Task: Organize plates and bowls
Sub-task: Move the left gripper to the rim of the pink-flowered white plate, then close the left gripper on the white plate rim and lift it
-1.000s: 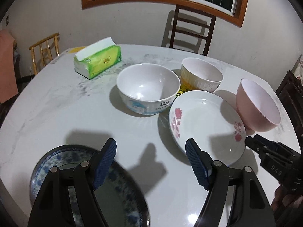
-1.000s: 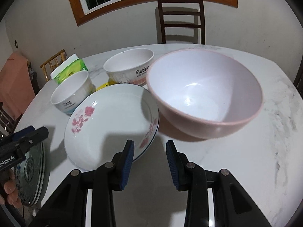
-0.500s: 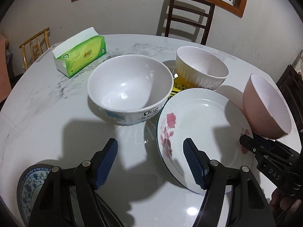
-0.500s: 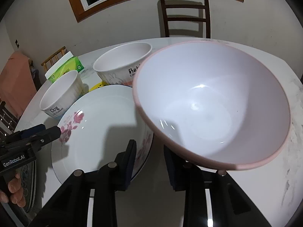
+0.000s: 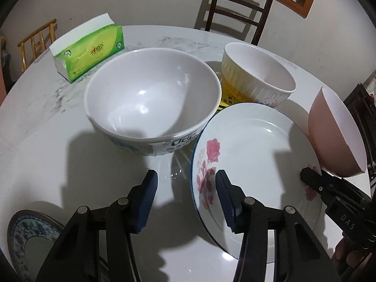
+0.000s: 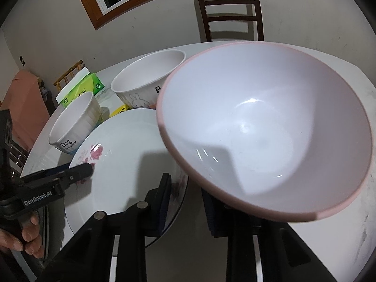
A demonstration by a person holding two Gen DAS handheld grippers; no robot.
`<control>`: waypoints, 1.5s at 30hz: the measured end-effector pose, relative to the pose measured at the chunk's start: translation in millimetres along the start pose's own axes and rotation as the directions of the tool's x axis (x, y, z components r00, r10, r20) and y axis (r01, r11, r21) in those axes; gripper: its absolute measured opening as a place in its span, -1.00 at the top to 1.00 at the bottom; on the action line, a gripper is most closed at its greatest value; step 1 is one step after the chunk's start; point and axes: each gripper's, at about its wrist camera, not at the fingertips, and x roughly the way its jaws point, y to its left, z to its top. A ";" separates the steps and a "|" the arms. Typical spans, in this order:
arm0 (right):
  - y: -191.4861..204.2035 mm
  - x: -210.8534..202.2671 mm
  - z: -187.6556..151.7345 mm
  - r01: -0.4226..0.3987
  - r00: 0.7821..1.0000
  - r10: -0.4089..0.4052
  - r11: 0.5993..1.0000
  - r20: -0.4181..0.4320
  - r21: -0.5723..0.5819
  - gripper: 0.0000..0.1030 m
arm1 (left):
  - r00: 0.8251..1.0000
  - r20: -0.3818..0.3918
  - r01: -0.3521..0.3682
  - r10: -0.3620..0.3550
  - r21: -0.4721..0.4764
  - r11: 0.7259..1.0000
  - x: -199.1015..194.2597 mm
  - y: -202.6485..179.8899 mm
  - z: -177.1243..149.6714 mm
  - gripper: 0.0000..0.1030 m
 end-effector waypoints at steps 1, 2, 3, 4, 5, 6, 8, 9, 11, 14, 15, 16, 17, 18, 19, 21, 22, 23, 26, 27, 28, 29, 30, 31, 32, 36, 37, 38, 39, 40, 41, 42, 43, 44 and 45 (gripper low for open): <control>0.5 0.6 0.5 -0.004 1.000 0.004 1.000 -0.003 0.000 0.57 | 1.000 -0.006 0.002 -0.002 0.001 1.000 1.6 -0.6 -0.1 0.12; 1.3 1.3 0.9 -0.008 1.000 0.008 1.000 -0.006 -0.001 0.59 | 1.000 0.001 0.002 -0.002 0.003 1.000 1.7 -1.4 -0.4 0.13; 2.7 2.1 1.3 -0.015 1.000 0.015 1.000 -0.012 -0.005 0.66 | 1.000 -0.001 0.003 -0.003 0.008 1.000 2.5 -2.3 0.0 0.14; 4.5 2.7 1.3 -0.020 1.000 0.020 1.000 -0.015 -0.013 0.67 | 1.000 -0.003 0.004 -0.004 0.017 1.000 3.2 -3.4 0.8 0.14; 6.0 2.8 1.6 -0.012 1.000 0.011 1.000 -0.016 -0.017 0.67 | 1.000 -0.005 0.006 -0.006 0.022 1.000 3.3 -4.5 0.9 0.19; 6.6 2.9 1.9 -0.009 1.000 0.009 1.000 -0.019 -0.016 0.67 | 1.000 -0.010 0.019 -0.018 0.029 0.999 3.4 -5.8 1.1 0.33; 5.9 2.8 2.2 -0.014 1.000 0.014 1.000 -0.026 -0.010 0.67 | 0.998 -0.027 0.054 -0.053 0.034 0.998 4.0 -8.6 2.2 0.52; 5.7 2.6 2.2 -0.014 0.999 0.014 1.000 -0.029 -0.009 0.67 | 0.997 -0.042 0.072 -0.071 0.028 0.997 4.3 -10.2 2.6 0.57; 5.9 1.7 1.7 -0.009 0.999 0.009 1.000 -0.037 -0.006 0.67 | 0.997 -0.049 0.063 -0.062 0.024 0.998 4.5 -11.8 4.0 0.57; 5.2 0.8 0.2 -0.008 0.999 0.008 1.000 -0.045 0.002 0.67 | 0.996 -0.061 0.066 -0.064 0.030 0.997 4.4 -13.1 4.3 0.57; 5.2 0.1 -0.4 -0.005 0.999 0.006 1.000 -0.050 0.003 0.67 | 0.995 -0.070 0.068 -0.066 0.036 0.997 3.7 -13.9 3.5 0.57; 4.7 -0.5 -1.0 -0.005 0.998 0.005 1.000 -0.055 0.007 0.67 | 0.995 -0.078 0.073 -0.070 0.038 0.997 3.6 -14.6 3.5 0.57; 4.2 -0.9 -1.2 -0.005 0.998 0.006 1.000 -0.059 0.011 0.67 | 0.994 -0.085 0.077 -0.073 0.042 0.996 3.3 -14.4 3.2 0.57; 4.2 -1.6 -2.1 -0.004 0.998 0.005 1.000 -0.064 0.011 0.67 | 0.992 -0.095 0.083 -0.078 0.047 0.995 2.4 -14.8 1.9 0.57; 3.8 -2.6 -3.4 -0.004 0.998 0.005 1.000 -0.069 0.015 0.67 | 0.992 -0.101 0.086 -0.081 0.050 0.995 2.7 -14.0 2.0 0.57; 3.8 -4.0 -5.1 -0.003 0.997 0.005 1.000 -0.080 0.020 0.67 | 0.990 -0.114 0.091 -0.084 0.062 0.994 2.0 -14.8 -0.3 0.57; 4.0 -5.4 -7.1 -0.002 0.996 0.004 1.000 -0.085 0.019 0.67 | 0.989 -0.122 0.096 -0.087 0.068 0.993 0.8 -14.5 -2.3 0.57; 4.4 -6.3 -8.6 -0.002 0.996 0.004 1.000 -0.090 0.020 0.67 | 0.988 -0.129 0.100 -0.090 0.072 0.992 -0.1 -14.6 -4.1 0.57; 4.8 -10.4 -14.1 -0.005 0.994 0.007 1.000 -0.111 0.021 0.67 | 0.984 -0.150 0.108 -0.094 0.086 0.990 -3.7 -15.2 -10.2 0.57; 5.0 -11.8 -16.0 -0.005 0.993 0.007 1.000 -0.117 0.021 0.67 | 0.983 -0.156 0.112 -0.098 0.087 0.990 -4.9 -15.2 -12.4 0.57; 5.3 -13.2 -17.8 -0.005 0.992 0.008 1.000 -0.124 0.024 0.67 | 0.982 -0.159 0.113 -0.098 0.090 0.989 -6.4 -15.6 -15.0 0.57; 5.7 -14.7 -19.9 -0.004 0.992 0.007 1.000 -0.129 0.026 0.67 | 0.983 -0.159 0.112 -0.096 0.096 0.989 -8.1 -16.4 -18.0 0.57; 6.4 -15.9 -21.7 -0.003 0.991 0.006 1.000 -0.132 0.024 0.67 | 0.983 -0.159 0.112 -0.096 0.097 0.989 -9.4 -16.6 -20.5 0.57; 7.1 -17.2 -23.6 -0.002 0.991 0.005 1.000 -0.135 0.022 0.67 | 0.983 -0.158 0.112 -0.095 0.099 0.989 -11.1 -16.9 -23.5 0.57; 8.3 -18.2 -25.2 -0.002 0.990 0.004 1.000 -0.139 0.017 0.67 | 0.983 -0.158 0.112 -0.096 0.099 0.989 -12.3 -17.3 -25.8 0.57; 12.2 -23.6 -33.7 0.000 0.989 0.000 1.000 -0.146 -0.001 0.67 | 0.983 -0.154 0.116 -0.100 0.098 0.988 -18.8 -16.7 -37.6 0.58; 13.0 -25.5 -36.5 0.000 0.990 -0.001 1.000 -0.145 -0.003 0.67 | 0.983 -0.154 0.115 -0.100 0.097 0.989 -20.0 -16.1 -39.5 0.58; 13.5 -26.6 -38.2 0.001 0.990 -0.001 1.000 -0.144 -0.002 0.67 | 0.983 -0.154 0.116 -0.100 0.098 0.988 -20.3 -15.1 -40.6 0.59; 14.5 -27.0 -39.1 0.001 0.990 -0.002 1.000 -0.143 -0.005 0.67 | 0.983 -0.153 0.117 -0.101 0.098 0.988 -19.1 -13.4 -40.6 0.60; 15.5 -28.3 -40.8 0.002 0.990 -0.004 1.000 -0.141 -0.012 0.67 | 0.983 -0.153 0.118 -0.103 0.094 0.989 -19.8 -13.1 -42.8 0.61; 16.3 -29.5 -42.6 0.005 0.990 -0.007 1.000 -0.139 -0.014 0.67 | 0.983 -0.155 0.118 -0.102 0.093 0.989 -20.4 -13.1 -43.9 0.61; 16.8 -30.5 -44.2 0.006 0.990 -0.008 1.000 -0.139 -0.015 0.67 | 0.983 -0.154 0.117 -0.102 0.093 0.989 -22.0 -14.6 -48.4 0.62; 17.5 -31.6 -45.2 0.006 0.990 -0.008 1.000 -0.138 -0.017 0.67 | 0.983 -0.154 0.117 -0.102 0.091 0.989 -21.8 -15.5 -50.0 0.62; 17.5 -32.9 -46.2 0.007 0.990 -0.009 1.000 -0.138 -0.018 0.67 | 0.983 -0.155 0.115 -0.100 0.092 0.989 -22.5 -15.6 -51.9 0.62; 17.9 -33.9 -47.6 0.008 0.990 -0.011 1.000 -0.138 -0.019 0.67 | 0.983 -0.156 0.115 -0.100 0.092 0.989 -22.1 -15.6 -53.0 0.63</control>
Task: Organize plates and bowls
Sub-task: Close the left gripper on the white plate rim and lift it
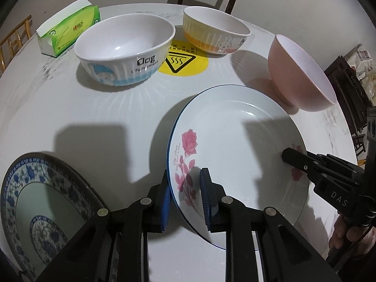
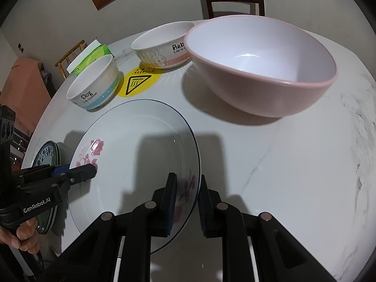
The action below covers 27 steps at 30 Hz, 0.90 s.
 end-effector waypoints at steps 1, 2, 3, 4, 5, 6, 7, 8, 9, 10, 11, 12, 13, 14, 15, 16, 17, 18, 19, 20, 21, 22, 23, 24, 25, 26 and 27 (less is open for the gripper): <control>-0.3 -1.7 -2.7 0.000 1.000 0.000 1.000 0.002 -0.001 0.67 | 1.000 0.000 0.003 -0.003 -0.003 1.000 -0.7 1.7 0.2 0.63; -0.2 -2.7 -4.3 0.001 1.000 -0.001 1.000 0.002 -0.003 0.67 | 1.000 -0.001 0.003 -0.003 -0.003 1.000 -1.7 4.2 1.9 0.63; -0.4 -3.8 -5.7 0.003 1.000 -0.003 1.000 0.002 -0.002 0.67 | 1.000 -0.002 0.003 -0.003 -0.004 1.000 -2.0 4.2 0.8 0.64; -0.3 -5.0 -7.2 0.003 1.000 -0.003 1.000 0.004 -0.003 0.67 | 1.000 -0.001 0.003 -0.003 -0.005 1.000 -2.3 4.3 -0.1 0.64; 1.1 -4.6 -6.8 0.004 1.000 -0.004 1.000 0.005 -0.005 0.67 | 1.000 -0.001 0.003 -0.003 -0.003 1.000 -2.5 5.1 2.0 0.64; 1.8 -5.2 -7.4 0.006 1.000 -0.006 1.000 0.005 -0.008 0.67 | 1.000 -0.001 0.003 -0.003 -0.003 1.000 -1.0 3.8 3.9 0.64; 3.4 -4.8 -6.0 0.006 1.000 -0.006 1.000 0.006 -0.009 0.67 | 1.000 -0.001 0.002 -0.002 -0.005 1.000 -0.8 3.3 4.5 0.64; 4.4 -5.4 -5.4 0.009 1.000 -0.009 1.000 0.007 -0.013 0.67 | 1.000 0.000 0.002 -0.002 -0.006 1.000 -0.2 2.6 4.4 0.64; 5.7 -6.5 -5.6 0.011 1.000 -0.011 1.000 0.008 -0.019 0.67 | 1.000 -0.001 0.002 -0.002 -0.007 1.000 1.0 2.6 5.6 0.64; 6.4 -6.7 -5.7 0.011 1.000 -0.011 1.000 0.008 -0.019 0.67 | 1.000 -0.001 0.002 -0.002 -0.011 1.000 2.1 2.0 5.6 0.64; 7.8 -7.4 -5.6 0.012 1.000 -0.012 1.000 0.010 -0.023 0.67 | 1.000 -0.001 0.001 -0.001 -0.014 1.000 1.4 2.1 3.5 0.64; 7.7 -8.8 -7.3 0.011 1.000 -0.011 1.000 0.012 -0.025 0.67 | 1.000 0.002 -0.001 0.001 -0.012 1.000 0.4 2.1 3.4 0.64; 8.5 -9.9 -7.7 0.010 1.000 -0.010 1.000 0.013 -0.024 0.67 | 1.000 0.005 -0.002 0.002 -0.011 1.000 0.4 1.4 3.6 0.64; 9.7 -10.8 -8.1 0.011 1.000 -0.010 1.000 0.015 -0.026 0.67 | 1.000 0.005 -0.001 0.001 -0.014 1.000 -0.4 1.8 3.6 0.64; 10.8 -11.7 -8.2 0.010 1.000 -0.010 1.000 0.018 -0.028 0.67 | 1.000 0.007 -0.002 0.002 -0.014 1.000 -1.2 2.1 3.0 0.64; 11.7 -12.6 -8.3 0.010 1.000 -0.009 1.000 0.021 -0.028 0.67 | 1.000 0.011 -0.004 0.004 -0.014 1.000 -2.7 1.6 1.4 0.64; 12.3 -13.6 -8.9 0.009 1.000 -0.008 1.000 0.022 -0.027 0.67 | 1.000 0.014 -0.005 0.005 -0.012 1.000 -3.6 1.1 0.6 0.64; 13.1 -14.9 -9.5 0.008 1.000 -0.007 1.000 0.024 -0.028 0.67 | 1.000 0.016 -0.006 0.007 -0.011 1.000 -5.0 1.0 0.2 0.64; 13.5 -16.6 -10.4 0.007 1.000 -0.006 1.000 0.028 -0.029 0.67 | 1.000 0.019 -0.007 0.007 -0.011 1.000 -5.8 1.2 -0.8 0.64; 14.4 -17.5 -10.8 0.007 1.000 -0.006 1.000 0.030 -0.030 0.67 | 1.000 0.023 -0.008 0.008 -0.010 1.000 -7.1 1.1 -1.4 0.64; 15.6 -18.7 -11.2 0.007 0.999 -0.006 0.999 0.032 -0.032 0.67 | 1.000 0.025 -0.010 0.010 -0.008 1.000 -8.1 1.1 -2.0 0.64; 17.2 -20.1 -11.6 0.006 0.999 -0.005 0.999 0.035 -0.035 0.67 | 1.000 0.028 -0.010 0.010 -0.010 1.000 -9.2 1.7 -2.9 0.64; 18.6 -21.4 -12.2 0.006 0.999 -0.005 0.999 0.037 -0.037 0.67 | 0.999 0.030 -0.010 0.010 -0.013 1.000 -10.4 2.2 -3.4 0.64; 20.4 -22.6 -12.6 0.006 0.999 -0.004 0.999 0.039 -0.040 0.67 | 0.999 0.032 -0.011 0.011 -0.013 1.000 -11.6 2.6 -4.1 0.64; 21.6 -23.2 -13.1 0.005 0.999 -0.003 0.999 0.040 -0.042 0.67 | 0.999 0.036 -0.011 0.012 -0.014 1.000 -13.1 3.2 -5.2 0.64; 23.5 -24.1 -13.3 0.005 0.999 -0.003 0.999 0.043 -0.044 0.67 | 0.999 0.039 -0.011 0.012 -0.018 1.000 -15.1 4.7 -6.7 0.64; 25.9 -25.0 -13.4 0.004 0.999 -0.002 0.999 0.045 -0.048 0.67 | 0.999 0.042 -0.012 0.013 -0.021 1.000 -17.1 6.1 -7.8 0.64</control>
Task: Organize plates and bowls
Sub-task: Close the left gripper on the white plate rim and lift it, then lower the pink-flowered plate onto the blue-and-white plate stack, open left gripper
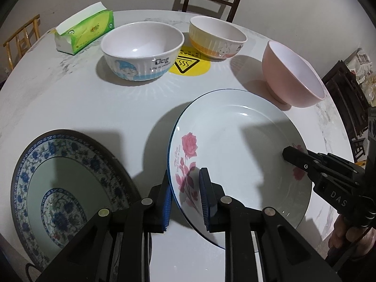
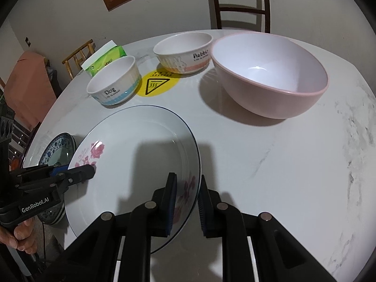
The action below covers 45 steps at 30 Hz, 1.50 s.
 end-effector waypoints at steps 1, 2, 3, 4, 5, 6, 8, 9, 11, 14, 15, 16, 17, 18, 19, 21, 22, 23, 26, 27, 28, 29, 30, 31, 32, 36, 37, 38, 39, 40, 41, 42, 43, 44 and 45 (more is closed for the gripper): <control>2.6 -1.4 -0.3 -0.003 1.000 0.003 1.000 0.003 -0.003 0.67 | 1.000 0.005 -0.002 0.002 -0.002 1.000 -2.4 1.5 -1.2 0.64; 5.1 -3.1 -0.6 -0.005 1.000 0.005 1.000 0.005 -0.007 0.67 | 1.000 0.010 -0.005 0.005 -0.006 1.000 -4.8 3.3 -2.6 0.64; 7.6 -4.4 -0.6 -0.007 1.000 0.007 1.000 0.006 -0.011 0.67 | 1.000 0.013 -0.007 0.007 -0.009 1.000 -7.3 4.9 -3.7 0.64; 10.8 -5.6 -0.8 -0.010 1.000 0.010 1.000 0.007 -0.015 0.67 | 1.000 0.017 -0.009 0.009 -0.011 1.000 -9.6 7.2 -4.8 0.64; 13.9 -6.2 -0.9 -0.013 1.000 0.014 1.000 0.009 -0.021 0.67 | 1.000 0.019 -0.012 0.012 -0.015 1.000 -12.2 9.6 -5.8 0.64; 17.2 -7.1 -1.1 -0.016 1.000 0.016 1.000 0.011 -0.025 0.67 | 1.000 0.023 -0.015 0.015 -0.020 1.000 -15.0 12.0 -6.9 0.64; 25.1 -9.0 -1.5 -0.022 1.000 0.023 0.999 0.015 -0.037 0.67 | 0.999 0.031 -0.019 0.020 -0.027 0.999 -21.2 16.7 -10.2 0.64; 28.7 -9.7 -1.7 -0.025 1.000 0.026 0.999 0.016 -0.041 0.67 | 0.999 0.035 -0.023 0.024 -0.033 0.999 -24.8 20.1 -12.2 0.64; 36.6 -11.1 -2.2 -0.032 0.999 0.033 0.998 0.018 -0.052 0.67 | 0.999 0.042 -0.029 0.031 -0.040 0.999 -30.7 24.9 -15.5 0.64; 48.7 -12.1 -2.3 -0.043 0.999 0.045 0.997 0.020 -0.066 0.67 | 0.998 0.053 -0.041 0.044 -0.057 0.998 -40.8 35.0 -21.2 0.64; 53.0 -12.7 -2.5 -0.047 0.999 0.048 0.996 0.021 -0.073 0.67 | 0.997 0.057 -0.045 0.048 -0.063 0.997 -42.9 37.6 -22.4 0.64; 57.3 -12.8 -2.5 -0.050 0.998 0.052 0.996 0.021 -0.080 0.67 | 0.997 0.060 -0.049 0.053 -0.068 0.996 -46.1 41.1 -24.2 0.64; 61.1 -12.9 -2.5 -0.054 0.998 0.056 0.995 0.021 -0.085 0.67 | 0.996 0.064 -0.051 0.056 -0.073 0.996 -48.8 44.6 -26.0 0.64; 65.4 -12.9 -2.5 -0.058 0.998 0.060 0.994 0.021 -0.091 0.67 | 0.996 0.067 -0.054 0.059 -0.080 0.995 -51.6 48.6 -27.7 0.64; 69.7 -12.3 -2.5 -0.062 0.998 0.064 0.993 0.020 -0.098 0.67 | 0.996 0.069 -0.056 0.062 -0.086 0.995 -53.8 52.6 -28.9 0.64; 78.3 -11.4 -3.4 -0.069 0.997 0.071 0.992 0.015 -0.109 0.67 | 0.995 0.071 -0.063 0.070 -0.098 0.993 -58.9 61.2 -32.9 0.64; 82.6 -11.0 -4.0 -0.074 0.997 0.076 0.991 0.013 -0.115 0.67 | 0.995 0.071 -0.067 0.074 -0.103 0.992 -60.8 64.5 -34.5 0.64; 87.8 -10.2 -4.5 -0.078 0.997 0.080 0.990 0.011 -0.120 0.67 | 0.994 0.070 -0.070 0.078 -0.107 0.992 -62.7 67.6 -35.8 0.64; 104.2 -6.2 -5.3 -0.093 0.996 0.094 0.987 0.001 -0.134 0.67 | 0.993 0.071 -0.084 0.093 -0.124 0.989 -68.8 79.8 -40.5 0.64; 108.1 -5.5 -5.9 -0.097 0.995 0.097 0.985 -0.002 -0.140 0.67 | 0.992 0.073 -0.089 0.099 -0.129 0.988 -71.1 84.2 -42.3 0.64; 113.5 -4.3 -6.3 -0.102 0.995 0.103 0.984 -0.005 -0.146 0.67 | 0.992 0.073 -0.094 0.104 -0.135 0.986 -73.0 88.9 -44.4 0.64; 118.4 -2.9 -6.6 -0.106 0.994 0.106 0.983 -0.008 -0.151 0.67 | 0.991 0.073 -0.096 0.108 -0.143 0.985 -74.5 93.2 -46.0 0.64; 122.0 -1.9 -6.8 -0.110 0.994 0.109 0.982 -0.011 -0.156 0.67 | 0.991 0.074 -0.100 0.112 -0.150 0.984 -76.4 97.6 -48.1 0.64; 126.7 -0.7 -7.0 -0.115 0.993 0.114 0.980 -0.014 -0.163 0.67 | 0.990 0.076 -0.106 0.118 -0.155 0.982 -78.1 102.1 -50.0 0.64; 131.1 0.4 -7.4 -0.118 0.993 0.117 0.979 -0.017 -0.168 0.67 | 0.990 0.076 -0.109 0.123 -0.167 0.980 -79.9 107.7 -52.6 0.64; 150.5 8.5 -8.0 -0.136 0.991 0.132 0.972 -0.033 -0.192 0.67 | 0.988 0.073 -0.120 0.137 -0.195 0.973 -84.2 124.7 -59.4 0.64; 154.6 12.1 -7.8 -0.141 0.990 0.136 0.970 -0.037 -0.196 0.67 | 0.988 0.070 -0.124 0.141 -0.204 0.971 -84.9 129.6 -61.4 0.64; 158.5 14.6 -8.3 -0.146 0.989 0.141 0.969 -0.043 -0.199 0.67 | 0.987 0.069 -0.127 0.144 -0.210 0.969 -85.6 133.7 -63.1 0.64; 163.7 17.7 -9.2 -0.154 0.988 0.146 0.967 -0.050 -0.203 0.67 | 0.986 0.067 -0.132 0.150 -0.220 0.967 -86.5 138.4 -65.3 0.64; 168.8 19.8 -9.8 -0.157 0.987 0.149 0.966 -0.055 -0.208 0.67 | 0.986 0.063 -0.138 0.156 -0.227 0.964 -86.9 142.8 -67.3 0.64; 172.6 22.2 -10.2 -0.161 0.987 0.152 0.964 -0.060 -0.211 0.67 | 0.985 0.061 -0.144 0.162 -0.235 0.961 -87.6 148.1 -69.8 0.64; 176.1 24.7 -10.6 -0.166 0.986 0.155 0.963 -0.066 -0.213 0.67 | 0.985 0.058 -0.146 0.165 -0.242 0.959 -87.7 151.6 -71.2 0.64; 180.2 27.0 -11.2 -0.170 0.985 0.158 0.961 -0.071 -0.218 0.67 | 0.984 0.055 -0.149 0.168 -0.249 0.957 -87.9 156.1 -73.1 0.64; 183.3 28.8 -11.3 -0.173 0.984 0.160 0.960 -0.074 -0.222 0.67 | 0.984 0.054 -0.153 0.172 -0.255 0.955 -88.3 159.4 -74.6 0.64; 186.3 30.6 -11.7 -0.176 0.984 0.163 0.958 -0.078 -0.224 0.67 | 0.983 0.052 -0.155 0.175 -0.262 0.952 -88.5 164.3 -76.1 0.64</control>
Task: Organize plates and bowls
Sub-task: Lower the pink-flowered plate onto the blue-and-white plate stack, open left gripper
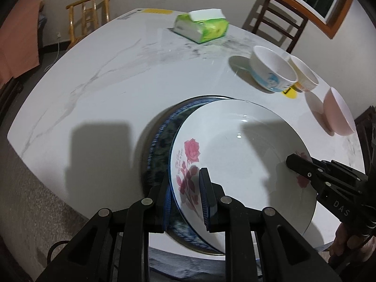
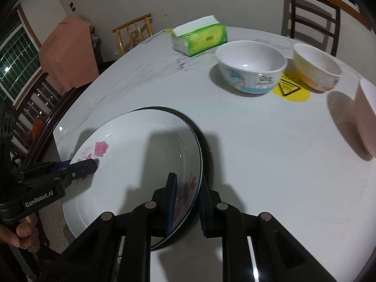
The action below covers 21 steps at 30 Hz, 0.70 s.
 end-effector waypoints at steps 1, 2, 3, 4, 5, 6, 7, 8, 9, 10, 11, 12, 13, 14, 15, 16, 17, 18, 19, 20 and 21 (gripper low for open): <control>3.0 2.5 0.9 -0.003 1.000 0.003 1.000 -0.003 -0.003 0.67 | 1.000 -0.001 -0.002 0.002 -0.006 1.000 0.2 3.6 -0.3 0.64; 5.7 4.1 1.0 -0.006 1.000 0.006 1.000 -0.006 -0.007 0.67 | 1.000 -0.001 -0.005 0.005 -0.009 1.000 0.7 5.8 0.1 0.64; 7.7 5.7 1.8 -0.008 1.000 0.008 1.000 -0.009 -0.010 0.67 | 1.000 -0.002 -0.009 0.009 -0.012 1.000 1.1 9.0 0.0 0.64; 9.9 7.3 2.0 -0.008 1.000 0.008 1.000 -0.010 -0.012 0.67 | 1.000 -0.004 -0.009 0.009 -0.018 1.000 1.8 12.3 0.0 0.64; 11.1 8.3 2.7 -0.007 1.000 0.007 1.000 -0.011 -0.016 0.67 | 1.000 -0.005 -0.011 0.010 -0.020 1.000 2.7 15.0 -0.2 0.64; 11.8 9.9 3.0 -0.006 1.000 0.006 1.000 -0.012 -0.015 0.67 | 1.000 -0.006 -0.011 0.011 -0.021 1.000 3.2 16.1 -0.3 0.64; 11.2 10.5 2.7 -0.005 1.000 0.005 1.000 -0.011 -0.013 0.67 | 1.000 -0.008 -0.008 0.008 -0.023 1.000 4.4 17.3 0.3 0.64; 10.9 10.2 1.4 -0.005 1.000 0.005 1.000 -0.010 -0.011 0.67 | 1.000 -0.005 -0.006 0.005 -0.020 1.000 4.6 17.5 0.4 0.64; 9.7 10.9 1.6 -0.004 1.000 0.004 1.000 -0.013 -0.009 0.67 | 1.000 -0.005 -0.005 0.005 -0.017 1.000 5.4 16.7 1.1 0.64; 8.7 11.4 2.0 -0.002 1.000 0.002 1.000 -0.015 -0.008 0.67 | 1.000 -0.006 -0.005 0.005 -0.015 1.000 6.4 16.0 1.4 0.64; 7.4 11.8 2.0 0.003 1.000 -0.003 1.000 -0.016 -0.005 0.67 | 1.000 -0.009 -0.002 0.002 -0.015 1.000 7.6 16.0 1.7 0.64; 6.7 12.4 1.9 0.008 1.000 -0.008 1.000 -0.018 -0.008 0.67 | 1.000 -0.013 0.001 -0.001 -0.012 1.000 8.9 15.4 1.8 0.64; 5.7 12.8 1.8 0.011 1.000 -0.011 1.000 -0.017 -0.005 0.67 | 1.000 -0.016 0.001 -0.001 -0.007 1.000 10.0 14.2 1.7 0.64; 3.9 13.3 2.1 0.011 1.000 -0.010 1.000 -0.018 0.004 0.67 | 1.000 -0.018 0.002 -0.002 -0.005 1.000 10.8 13.6 1.7 0.64; 1.6 13.5 2.3 0.005 1.000 -0.004 1.000 -0.018 0.016 0.67 | 1.000 -0.020 0.004 -0.004 -0.004 1.000 12.3 12.5 1.8 0.63; 0.8 14.2 3.1 0.001 1.000 -0.001 1.000 -0.020 0.020 0.66 | 1.000 -0.019 0.003 -0.003 -0.006 1.000 13.0 12.1 2.1 0.63; 0.8 14.6 3.7 0.001 1.000 0.000 1.000 -0.021 0.022 0.63 | 1.000 -0.017 0.000 0.000 -0.010 1.000 13.2 12.1 2.7 0.63; 2.5 14.8 3.9 0.006 1.000 -0.005 1.000 -0.021 0.013 0.61 | 1.000 -0.014 -0.001 0.001 -0.012 1.000 13.4 12.1 3.0 0.63; 4.4 15.0 4.0 0.015 1.000 -0.015 1.000 -0.022 0.004 0.61 | 1.000 -0.013 -0.002 0.002 -0.011 1.000 13.6 12.0 3.2 0.62; 5.3 15.1 4.3 0.021 1.000 -0.021 1.000 -0.021 0.003 0.61 | 1.000 -0.013 -0.002 0.001 -0.015 1.000 13.4 11.8 3.2 0.62; 5.7 15.3 4.4 0.025 0.999 -0.025 1.000 -0.022 0.006 0.61 | 1.000 -0.016 0.000 -0.001 -0.016 1.000 13.8 11.5 3.5 0.62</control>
